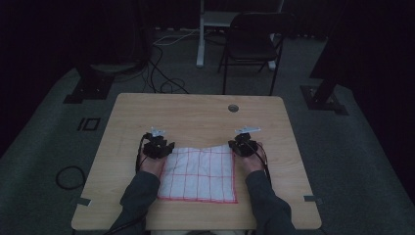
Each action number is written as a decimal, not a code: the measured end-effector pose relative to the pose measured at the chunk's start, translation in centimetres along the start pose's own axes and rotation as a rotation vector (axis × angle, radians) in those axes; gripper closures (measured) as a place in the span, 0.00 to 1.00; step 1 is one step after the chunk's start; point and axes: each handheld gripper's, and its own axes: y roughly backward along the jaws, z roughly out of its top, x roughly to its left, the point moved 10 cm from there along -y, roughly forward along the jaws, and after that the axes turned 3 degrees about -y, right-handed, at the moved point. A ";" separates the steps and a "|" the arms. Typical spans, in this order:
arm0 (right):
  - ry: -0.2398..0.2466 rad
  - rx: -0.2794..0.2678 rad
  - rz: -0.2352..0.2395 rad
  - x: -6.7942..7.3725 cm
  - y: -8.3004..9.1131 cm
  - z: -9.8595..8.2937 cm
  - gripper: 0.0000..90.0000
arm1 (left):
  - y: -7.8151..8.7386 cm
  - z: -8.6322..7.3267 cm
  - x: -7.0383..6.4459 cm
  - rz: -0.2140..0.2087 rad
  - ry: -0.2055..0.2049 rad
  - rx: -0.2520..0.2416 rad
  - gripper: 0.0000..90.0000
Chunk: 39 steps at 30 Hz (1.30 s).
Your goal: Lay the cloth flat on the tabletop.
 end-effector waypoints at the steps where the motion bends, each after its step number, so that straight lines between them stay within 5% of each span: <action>1: -0.001 -0.001 0.001 0.0 0.0 0.0 0.98 | -0.2 -0.2 0.1 0.002 0.002 0.005 0.60; 11: 0.000 -0.008 0.004 0.0 0.2 0.0 0.98 | -0.7 -1.2 -0.6 -0.005 -0.008 0.036 0.62; 17: 0.002 -0.018 0.011 0.0 0.5 0.3 0.98 | -0.2 -0.8 -1.0 -0.032 -0.008 0.042 0.93; 26: 0.029 -0.061 0.012 0.0 2.6 0.6 0.98 | 4.4 0.6 -2.5 -0.059 -0.059 -0.079 0.95; 31: 0.006 -0.085 0.032 0.0 3.7 0.2 0.98 | 6.0 -0.8 -3.3 -0.086 -0.073 -0.091 0.95; 39: -0.013 -0.053 0.089 1.2 6.1 -4.6 0.99 | 7.1 -6.5 -5.9 -0.159 -0.081 -0.018 0.95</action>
